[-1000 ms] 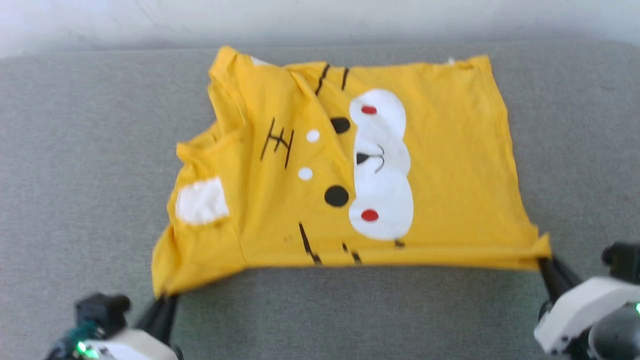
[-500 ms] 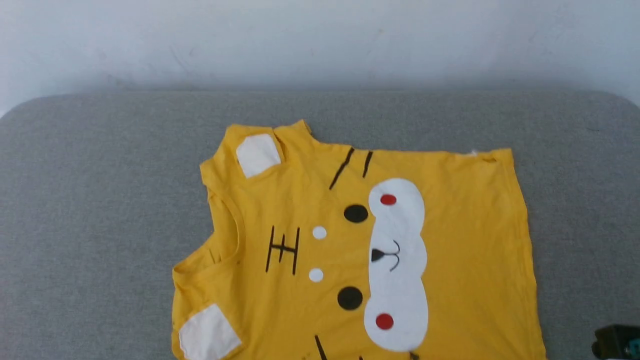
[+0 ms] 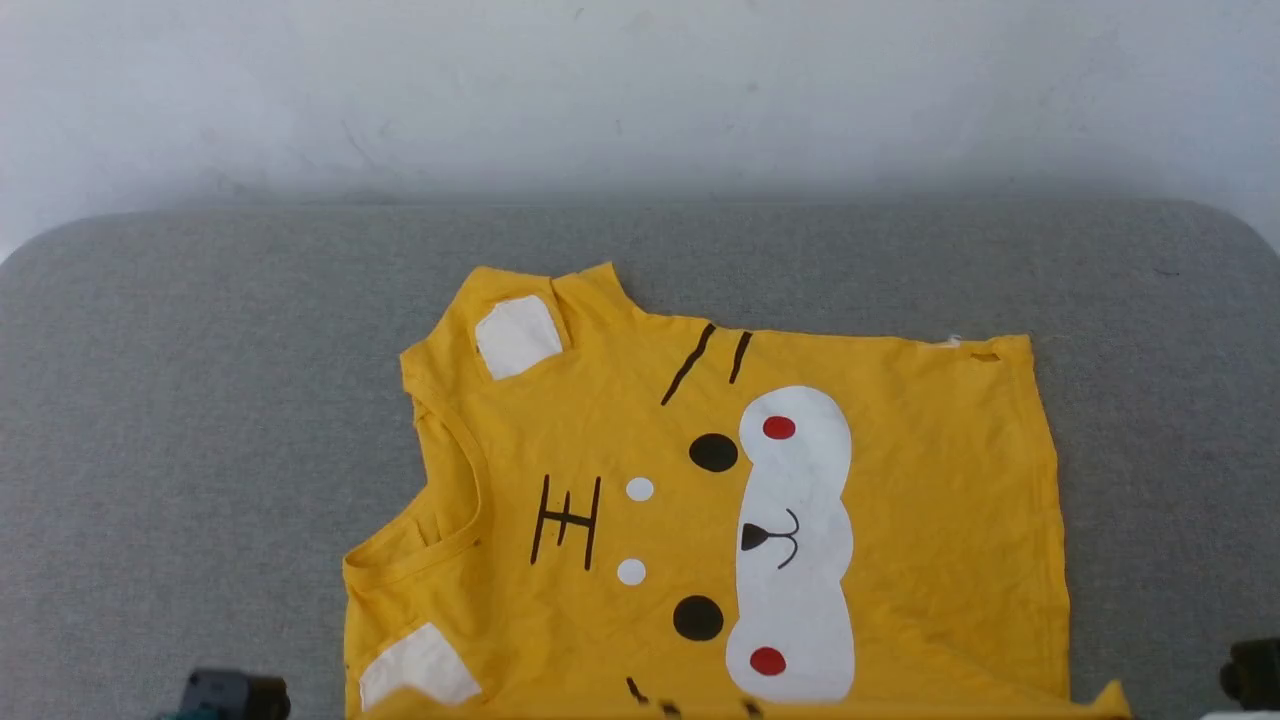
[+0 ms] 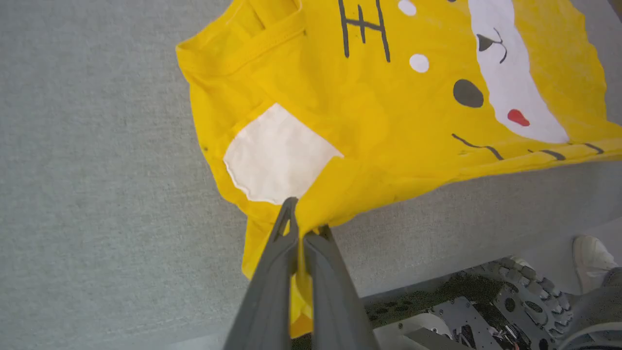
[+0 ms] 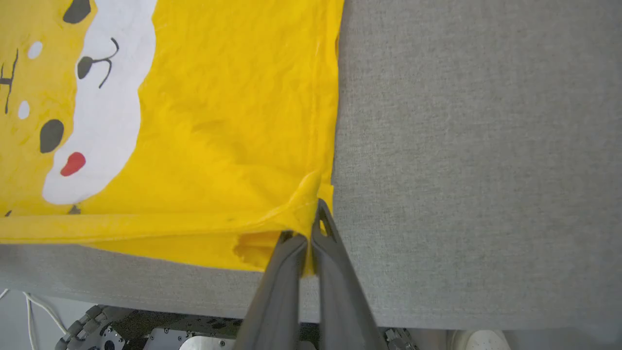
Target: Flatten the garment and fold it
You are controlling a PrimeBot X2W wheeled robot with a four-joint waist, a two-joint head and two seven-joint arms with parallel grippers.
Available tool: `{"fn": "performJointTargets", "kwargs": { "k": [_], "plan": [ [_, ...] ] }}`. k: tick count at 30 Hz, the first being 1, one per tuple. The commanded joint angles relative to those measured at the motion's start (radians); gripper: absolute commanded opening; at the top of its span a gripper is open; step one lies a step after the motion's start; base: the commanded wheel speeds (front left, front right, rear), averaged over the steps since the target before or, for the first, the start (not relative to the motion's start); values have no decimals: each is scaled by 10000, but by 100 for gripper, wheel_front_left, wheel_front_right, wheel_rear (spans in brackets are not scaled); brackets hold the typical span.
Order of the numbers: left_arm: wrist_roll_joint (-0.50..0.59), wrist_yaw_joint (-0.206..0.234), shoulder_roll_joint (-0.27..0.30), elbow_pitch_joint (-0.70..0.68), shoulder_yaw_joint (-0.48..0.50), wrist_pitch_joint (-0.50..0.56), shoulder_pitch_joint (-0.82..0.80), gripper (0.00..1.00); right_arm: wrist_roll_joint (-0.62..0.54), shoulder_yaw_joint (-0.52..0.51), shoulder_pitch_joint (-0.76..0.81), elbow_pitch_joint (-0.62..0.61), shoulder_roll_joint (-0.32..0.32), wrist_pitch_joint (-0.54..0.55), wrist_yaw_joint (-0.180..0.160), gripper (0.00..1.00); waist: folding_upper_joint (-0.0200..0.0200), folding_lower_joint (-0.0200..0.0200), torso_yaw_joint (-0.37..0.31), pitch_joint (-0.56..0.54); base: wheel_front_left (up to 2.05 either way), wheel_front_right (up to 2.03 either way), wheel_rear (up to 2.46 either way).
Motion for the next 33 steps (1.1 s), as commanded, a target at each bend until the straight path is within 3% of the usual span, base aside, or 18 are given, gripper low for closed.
{"fn": "performJointTargets", "kwargs": {
  "k": [1,5,11,20,28,30,32,33],
  "plan": [
    [330,28,212,-101,139,-166,-396,0,-113,-25,-309,-109,-39,-233,-9,0,0,1,-69,148,0,0,0],
    [1208,-291,525,-138,157,-489,-1373,0,-238,116,-892,-154,-175,-724,-9,0,0,1,-125,572,0,0,0],
    [2251,-1095,565,317,-160,-805,-3206,0,-589,302,-2050,-82,-379,-1509,-9,0,0,1,-273,1524,0,0,0],
    [2908,-2154,-332,1998,-842,-1556,-5319,0,-1151,788,-3695,580,-619,-2015,-9,0,0,1,-465,2650,0,0,0],
    [2895,-2662,-969,3594,-1250,-1880,-6061,0,-1187,1168,-4261,1807,-642,-1831,-9,0,0,1,-390,2933,0,0,0],
    [2801,-2749,-1166,4024,-1303,-1945,-6207,28,-1138,1246,-4339,2131,-656,-1804,-9,5,0,1,-353,2929,0,0,0],
    [2710,-2847,-1324,4406,-1370,-1978,-6305,42,-1098,1273,-4403,2415,-646,-1837,-9,9,0,1,-322,2901,0,0,0],
    [2618,-2860,-1432,4570,-1349,-2050,-6336,71,-1079,1292,-4431,2544,-632,-1859,-9,18,0,1,-309,2880,0,0,0]
  ]
}}
